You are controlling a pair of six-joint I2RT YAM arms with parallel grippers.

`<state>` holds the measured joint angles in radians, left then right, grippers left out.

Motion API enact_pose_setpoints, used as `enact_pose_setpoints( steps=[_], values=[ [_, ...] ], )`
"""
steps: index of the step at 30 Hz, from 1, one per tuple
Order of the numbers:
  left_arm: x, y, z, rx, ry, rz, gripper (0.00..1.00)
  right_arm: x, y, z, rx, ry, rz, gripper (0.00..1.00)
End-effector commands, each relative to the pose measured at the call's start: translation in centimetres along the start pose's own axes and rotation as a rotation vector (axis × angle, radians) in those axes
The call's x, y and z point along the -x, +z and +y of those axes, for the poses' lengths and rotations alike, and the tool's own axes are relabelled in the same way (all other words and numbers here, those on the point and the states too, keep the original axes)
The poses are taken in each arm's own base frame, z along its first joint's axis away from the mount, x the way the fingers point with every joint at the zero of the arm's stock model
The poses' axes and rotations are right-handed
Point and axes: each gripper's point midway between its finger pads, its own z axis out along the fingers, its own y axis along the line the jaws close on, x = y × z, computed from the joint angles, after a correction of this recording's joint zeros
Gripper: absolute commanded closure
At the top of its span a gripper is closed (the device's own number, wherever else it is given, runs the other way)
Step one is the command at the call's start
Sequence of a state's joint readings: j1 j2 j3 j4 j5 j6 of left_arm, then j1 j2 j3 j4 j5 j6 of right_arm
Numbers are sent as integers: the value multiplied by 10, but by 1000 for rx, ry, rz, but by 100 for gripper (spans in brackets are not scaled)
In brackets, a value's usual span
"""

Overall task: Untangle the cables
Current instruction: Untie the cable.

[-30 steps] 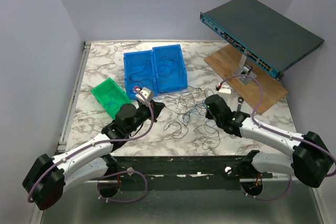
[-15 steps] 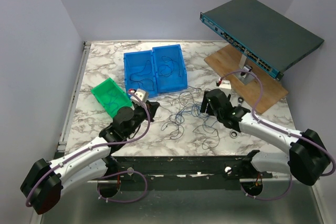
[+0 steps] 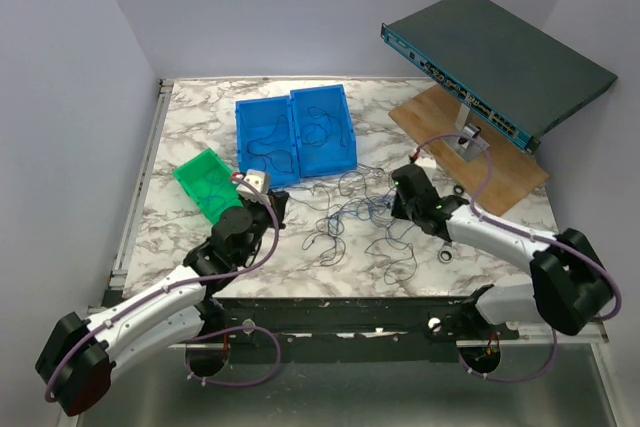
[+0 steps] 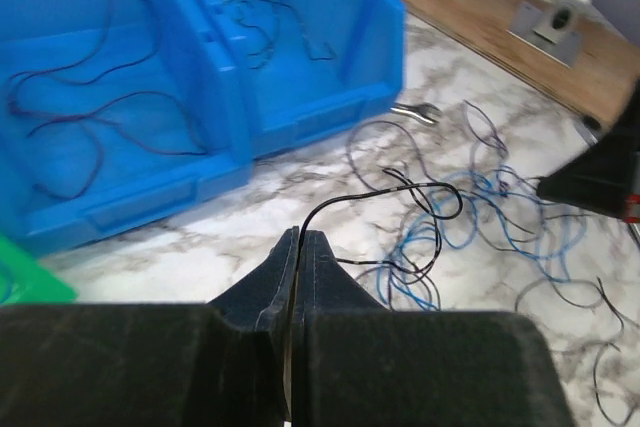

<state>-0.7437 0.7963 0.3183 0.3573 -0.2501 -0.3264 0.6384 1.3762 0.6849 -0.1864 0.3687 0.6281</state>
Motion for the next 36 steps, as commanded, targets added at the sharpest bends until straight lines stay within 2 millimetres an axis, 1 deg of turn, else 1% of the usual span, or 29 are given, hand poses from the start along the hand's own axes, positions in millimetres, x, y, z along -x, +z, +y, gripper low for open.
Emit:
enact_pose_setpoints(
  steps=[1, 3, 5, 7, 10, 13, 16, 17, 18, 19, 20, 21, 22, 23, 24, 25, 26, 27, 29, 30, 32, 34, 36],
  values=[
    [2, -21, 68, 374, -81, -43, 100, 54, -26, -34, -87, 155, -164, 99],
    [2, -31, 84, 457, -116, -61, 100, 68, -37, -59, -150, 239, -232, 99],
    [3, -39, 98, 536, -155, -82, 100, 77, -50, -80, -202, 313, -304, 99],
    [2, -46, 109, 601, -186, -96, 100, 83, -61, -93, -232, 361, -358, 100],
    [-1, -59, 125, 714, -222, -104, 100, 94, -76, -101, -256, 401, -415, 99],
    [-1, -78, 144, 846, -265, -145, 100, 105, -94, -121, -363, 446, -481, 99],
    [-3, -102, 159, 958, -320, -204, 100, 109, -114, -144, -477, 534, -544, 99],
    [-2, -107, 162, 976, -337, -224, 100, 109, -119, -149, -494, 570, -567, 99],
    [-1, -108, 162, 971, -341, -234, 100, 109, -122, -150, -491, 574, -575, 99],
    [1, -102, 158, 929, -327, -233, 100, 112, -122, -145, -456, 543, -576, 99],
    [4, -90, 148, 837, -304, -221, 100, 115, -118, -136, -400, 510, -565, 99],
    [13, -75, 133, 714, -260, -235, 100, 116, -115, -127, -345, 491, -552, 99],
    [17, -62, 114, 573, -228, -234, 100, 115, -112, -118, -297, 466, -527, 99],
    [21, -54, 99, 459, -194, -249, 100, 114, -110, -112, -266, 456, -509, 99],
    [24, -47, 78, 326, -163, -250, 100, 112, -107, -101, -207, 408, -471, 99],
    [27, -44, 63, 232, -134, -257, 100, 115, -105, -83, -113, 322, -452, 99],
    [29, -42, 49, 153, -109, -254, 100, 113, -103, -64, -12, 228, -421, 99],
    [28, -40, 43, 120, -97, -244, 100, 110, -104, -54, 43, 203, -400, 99],
    [27, -37, 42, 118, -85, -220, 100, 104, -107, -37, 145, 154, -365, 95],
    [27, -36, 41, 119, -80, -210, 100, 104, -110, -31, 180, 135, -365, 94],
    [28, -34, 36, 96, -71, -198, 100, 107, -114, -32, 182, 149, -379, 99],
    [29, -33, 30, 63, -64, -202, 100, 115, -119, -39, 148, 176, -412, 99],
    [30, -33, 28, 52, -66, -212, 100, 124, -126, -37, 153, 173, -428, 99]
  ],
)
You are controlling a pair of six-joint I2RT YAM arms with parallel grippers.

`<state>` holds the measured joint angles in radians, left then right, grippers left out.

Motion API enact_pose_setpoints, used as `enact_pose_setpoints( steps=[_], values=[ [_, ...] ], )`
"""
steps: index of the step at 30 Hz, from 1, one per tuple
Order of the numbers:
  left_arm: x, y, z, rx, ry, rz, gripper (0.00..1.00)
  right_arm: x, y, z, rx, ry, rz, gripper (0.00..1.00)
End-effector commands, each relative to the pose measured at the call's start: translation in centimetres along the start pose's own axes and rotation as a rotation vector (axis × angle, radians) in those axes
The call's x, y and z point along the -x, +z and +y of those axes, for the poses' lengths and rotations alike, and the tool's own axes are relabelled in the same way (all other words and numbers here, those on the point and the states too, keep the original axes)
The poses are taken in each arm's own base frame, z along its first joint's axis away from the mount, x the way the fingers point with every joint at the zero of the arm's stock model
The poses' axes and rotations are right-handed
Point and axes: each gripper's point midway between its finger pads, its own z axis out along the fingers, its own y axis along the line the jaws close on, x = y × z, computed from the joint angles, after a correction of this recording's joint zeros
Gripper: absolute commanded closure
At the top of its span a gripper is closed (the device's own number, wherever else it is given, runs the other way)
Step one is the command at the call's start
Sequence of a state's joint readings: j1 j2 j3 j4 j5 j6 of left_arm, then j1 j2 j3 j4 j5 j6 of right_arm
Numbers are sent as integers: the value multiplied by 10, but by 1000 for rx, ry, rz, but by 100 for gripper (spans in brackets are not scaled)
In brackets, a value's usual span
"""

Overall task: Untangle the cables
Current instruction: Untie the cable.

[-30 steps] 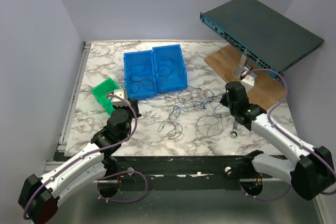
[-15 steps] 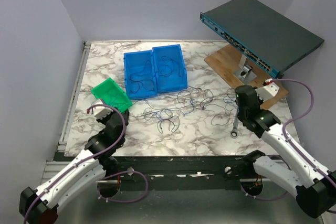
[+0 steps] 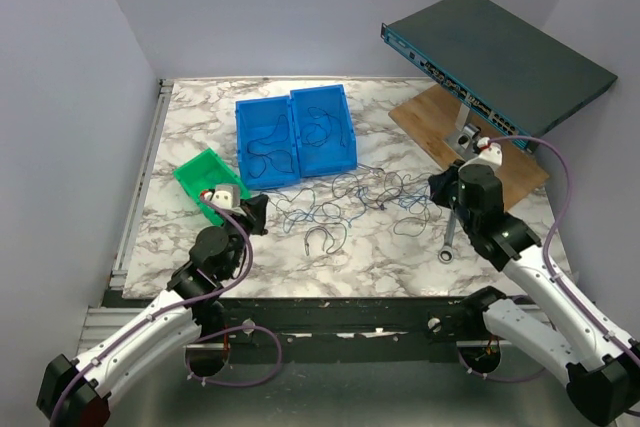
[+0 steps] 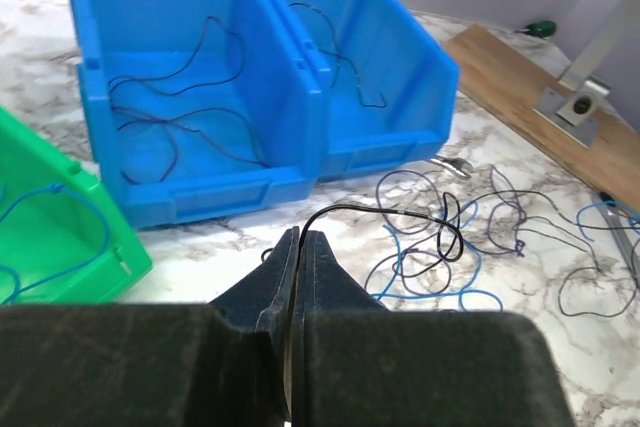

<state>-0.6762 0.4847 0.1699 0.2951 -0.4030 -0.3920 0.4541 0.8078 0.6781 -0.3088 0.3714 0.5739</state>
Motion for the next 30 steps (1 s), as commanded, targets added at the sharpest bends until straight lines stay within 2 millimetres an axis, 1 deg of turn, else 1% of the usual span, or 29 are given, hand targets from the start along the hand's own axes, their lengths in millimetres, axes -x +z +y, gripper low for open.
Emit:
enact_pose_setpoints(
  steps=[1, 2, 4, 5, 6, 7, 9, 10, 11, 13, 14, 15, 16, 17, 18, 20, 21, 22, 23, 25, 27, 30],
  values=[
    [17, 0, -26, -137, 22, -44, 100, 20, -10, 25, 116, -38, -19, 99],
    [18, 0, -29, -148, 25, -40, 100, 21, -13, 36, 169, -49, -2, 99],
    [18, -1, -34, -180, 33, -39, 100, 12, -18, 59, 281, -63, 85, 99],
    [18, -1, -38, -199, 37, -42, 100, 4, -23, 71, 349, -59, 139, 99],
    [17, -1, -42, -222, 41, -36, 100, -7, -28, 84, 425, -49, 201, 99],
    [16, -2, -51, -270, 51, -32, 100, -19, -33, 95, 502, -34, 250, 99],
    [12, -1, -65, -342, 66, -1, 100, -45, -54, 122, 728, -4, 372, 99],
    [8, 0, -69, -363, 71, 19, 100, -57, -67, 134, 833, 26, 446, 99],
    [5, 2, -73, -378, 79, 40, 100, -69, -76, 143, 900, 47, 502, 99],
    [1, 6, -74, -371, 85, 68, 100, -93, -90, 156, 948, 22, 580, 99],
    [-1, 8, -75, -373, 87, 80, 100, -104, -90, 160, 923, -24, 584, 90],
    [-5, 9, -76, -378, 89, 95, 100, -112, -86, 160, 869, -63, 583, 65],
    [-6, 9, -77, -385, 88, 101, 100, -112, -72, 152, 748, -93, 556, 39],
    [-7, 10, -78, -387, 89, 107, 100, -110, -58, 142, 641, -101, 529, 28],
    [-7, 10, -78, -386, 88, 110, 100, -103, -41, 129, 516, -100, 479, 24],
    [-9, 11, -77, -380, 91, 118, 100, -84, -20, 109, 352, -113, 364, 21],
    [-10, 11, -76, -373, 92, 121, 100, -73, -10, 97, 268, -106, 300, 21],
    [-10, 11, -76, -372, 92, 122, 100, -65, -2, 86, 188, -109, 251, 21],
    [-10, 11, -75, -370, 93, 121, 100, -56, 9, 71, 92, -118, 190, 22],
    [-11, 11, -74, -366, 93, 122, 100, -49, 28, 48, -51, -148, 146, 22],
    [-12, 11, -74, -363, 94, 123, 100, -60, 52, 34, -115, -157, 204, 22],
    [-13, 12, -74, -366, 93, 126, 100, -82, 81, 26, -155, -171, 275, 21]
  ],
)
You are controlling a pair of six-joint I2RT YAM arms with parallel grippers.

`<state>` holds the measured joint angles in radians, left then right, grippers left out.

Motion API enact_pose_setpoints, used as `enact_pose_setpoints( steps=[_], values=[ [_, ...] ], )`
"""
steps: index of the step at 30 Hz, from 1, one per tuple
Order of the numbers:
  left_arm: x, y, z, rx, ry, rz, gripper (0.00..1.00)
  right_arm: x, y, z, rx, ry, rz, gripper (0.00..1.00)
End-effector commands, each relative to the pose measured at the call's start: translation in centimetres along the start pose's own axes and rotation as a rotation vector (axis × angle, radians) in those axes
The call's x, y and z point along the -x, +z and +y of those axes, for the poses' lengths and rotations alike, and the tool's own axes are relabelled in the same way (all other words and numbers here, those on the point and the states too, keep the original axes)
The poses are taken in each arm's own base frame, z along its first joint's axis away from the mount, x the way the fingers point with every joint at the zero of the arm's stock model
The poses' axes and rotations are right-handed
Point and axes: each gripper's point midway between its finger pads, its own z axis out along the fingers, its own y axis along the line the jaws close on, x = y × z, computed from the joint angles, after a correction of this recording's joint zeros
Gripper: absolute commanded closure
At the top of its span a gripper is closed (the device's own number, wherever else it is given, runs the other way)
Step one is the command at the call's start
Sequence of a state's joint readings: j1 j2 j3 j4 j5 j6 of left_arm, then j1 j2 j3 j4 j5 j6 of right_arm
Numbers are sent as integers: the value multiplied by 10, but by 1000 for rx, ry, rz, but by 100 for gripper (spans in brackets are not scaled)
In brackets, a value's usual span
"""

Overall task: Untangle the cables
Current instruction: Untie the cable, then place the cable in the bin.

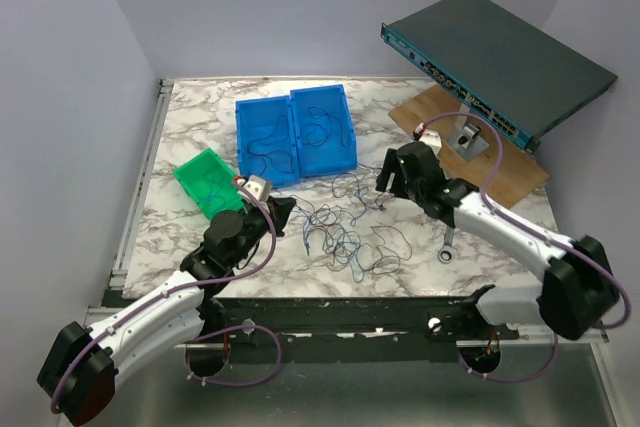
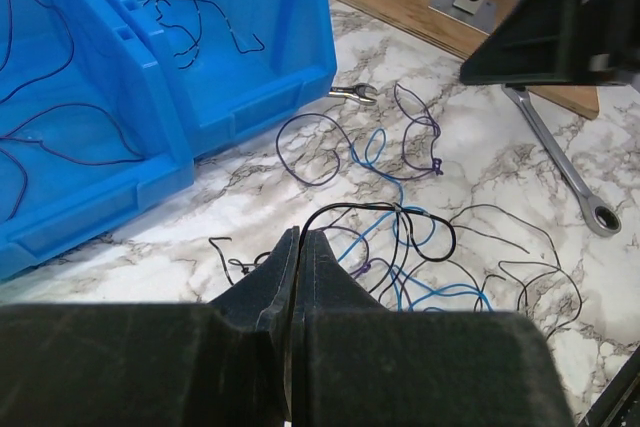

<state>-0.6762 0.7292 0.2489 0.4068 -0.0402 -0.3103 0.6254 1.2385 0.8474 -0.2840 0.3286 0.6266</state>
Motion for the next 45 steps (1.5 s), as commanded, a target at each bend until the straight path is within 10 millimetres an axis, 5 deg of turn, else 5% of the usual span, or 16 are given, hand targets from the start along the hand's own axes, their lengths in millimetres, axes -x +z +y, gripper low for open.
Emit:
enact_pose_setpoints(
  steps=[1, 10, 13, 16, 20, 28, 33, 40, 45],
  values=[
    [14, 3, -8, -35, 9, -33, 100, -14, 46, -44, -229, -40, 41, 20],
    [14, 1, -8, -33, 10, -34, 100, -40, 95, -57, -363, -69, 111, 27],
    [16, 0, -7, -30, 11, -42, 100, -44, 100, -63, -393, -83, 111, 48],
    [17, 0, -7, -26, 11, -44, 100, -37, 98, -66, -410, -100, 83, 93],
    [16, 1, -5, -15, 11, -38, 100, -1, 71, -57, -347, -65, -40, 99],
    [12, 1, 12, 83, 1, -22, 100, 102, -29, -26, -162, 20, -325, 99],
    [10, 1, 22, 139, -4, -12, 100, 148, -86, 6, 42, 63, -448, 99],
    [3, 6, 26, 165, 0, 28, 100, 197, -131, 33, 154, 68, -543, 99],
    [2, 7, 27, 173, 3, 42, 100, 210, -137, 51, 216, 59, -549, 99]
  ],
)
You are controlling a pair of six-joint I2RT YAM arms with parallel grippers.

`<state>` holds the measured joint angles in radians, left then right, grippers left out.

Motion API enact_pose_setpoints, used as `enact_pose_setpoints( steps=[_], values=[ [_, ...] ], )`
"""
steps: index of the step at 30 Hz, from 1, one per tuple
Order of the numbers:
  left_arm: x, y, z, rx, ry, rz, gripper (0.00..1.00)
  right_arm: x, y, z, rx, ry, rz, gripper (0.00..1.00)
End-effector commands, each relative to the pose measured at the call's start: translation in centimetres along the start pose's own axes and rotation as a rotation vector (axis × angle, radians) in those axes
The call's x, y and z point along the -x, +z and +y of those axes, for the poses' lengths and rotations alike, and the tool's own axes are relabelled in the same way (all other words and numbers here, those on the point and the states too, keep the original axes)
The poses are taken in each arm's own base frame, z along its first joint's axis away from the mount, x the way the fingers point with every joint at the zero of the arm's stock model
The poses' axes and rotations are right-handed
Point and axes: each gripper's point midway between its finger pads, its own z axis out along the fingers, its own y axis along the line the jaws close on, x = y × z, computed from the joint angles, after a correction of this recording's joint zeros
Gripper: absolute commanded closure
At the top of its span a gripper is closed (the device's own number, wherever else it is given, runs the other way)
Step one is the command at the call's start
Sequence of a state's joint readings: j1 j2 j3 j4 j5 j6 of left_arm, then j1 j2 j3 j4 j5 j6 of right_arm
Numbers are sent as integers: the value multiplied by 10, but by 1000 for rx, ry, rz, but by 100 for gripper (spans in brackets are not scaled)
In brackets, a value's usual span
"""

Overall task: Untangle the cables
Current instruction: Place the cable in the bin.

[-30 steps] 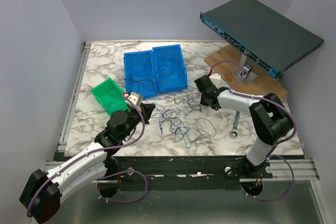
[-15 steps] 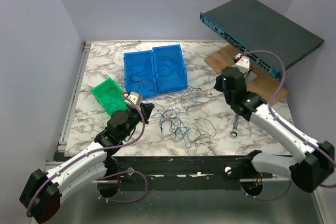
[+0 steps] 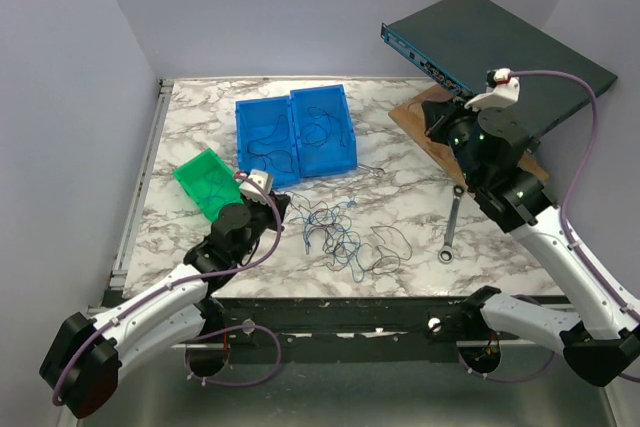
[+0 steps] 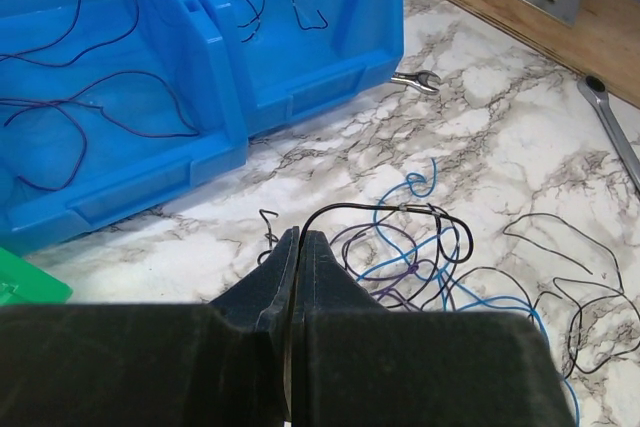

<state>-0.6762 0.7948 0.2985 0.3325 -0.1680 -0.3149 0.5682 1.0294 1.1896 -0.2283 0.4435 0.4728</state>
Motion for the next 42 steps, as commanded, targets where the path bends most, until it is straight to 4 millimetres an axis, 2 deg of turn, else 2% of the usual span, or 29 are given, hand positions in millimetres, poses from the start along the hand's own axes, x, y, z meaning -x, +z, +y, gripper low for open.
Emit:
enact_pose_setpoints(
  steps=[1, 5, 11, 16, 19, 21, 26, 30, 33, 37, 42],
  values=[
    [8, 2, 3, 27, -3, -10, 100, 6, 3, 22, 87, -15, 14, 99],
    [9, 0, 2, 25, -6, -16, 100, 3, 11, 40, 163, -2, 20, 99],
    [4, -5, -2, -3, -31, 2, 100, -10, 28, 82, 341, -2, 68, 99],
    [-17, -18, 2, 15, -103, 55, 100, -30, 48, 111, 451, 8, 134, 99],
    [-33, -28, 1, 4, -166, 96, 100, -37, 57, 135, 553, 22, 158, 99],
    [-38, -34, 0, 4, -209, 115, 100, -41, 62, 148, 609, 35, 175, 99],
    [-42, -43, 10, 87, -252, 165, 100, -47, 81, 166, 655, 46, 189, 99],
    [-45, -50, 17, 175, -314, 231, 100, -43, 83, 194, 773, 71, 203, 99],
    [-47, -56, 30, 274, -345, 253, 100, -44, 77, 223, 860, 43, 205, 99],
    [-39, -59, 37, 325, -343, 235, 100, -53, 76, 256, 917, -7, 210, 99],
    [-31, -62, 41, 343, -342, 205, 100, -69, 85, 281, 967, -13, 232, 100]
  ],
)
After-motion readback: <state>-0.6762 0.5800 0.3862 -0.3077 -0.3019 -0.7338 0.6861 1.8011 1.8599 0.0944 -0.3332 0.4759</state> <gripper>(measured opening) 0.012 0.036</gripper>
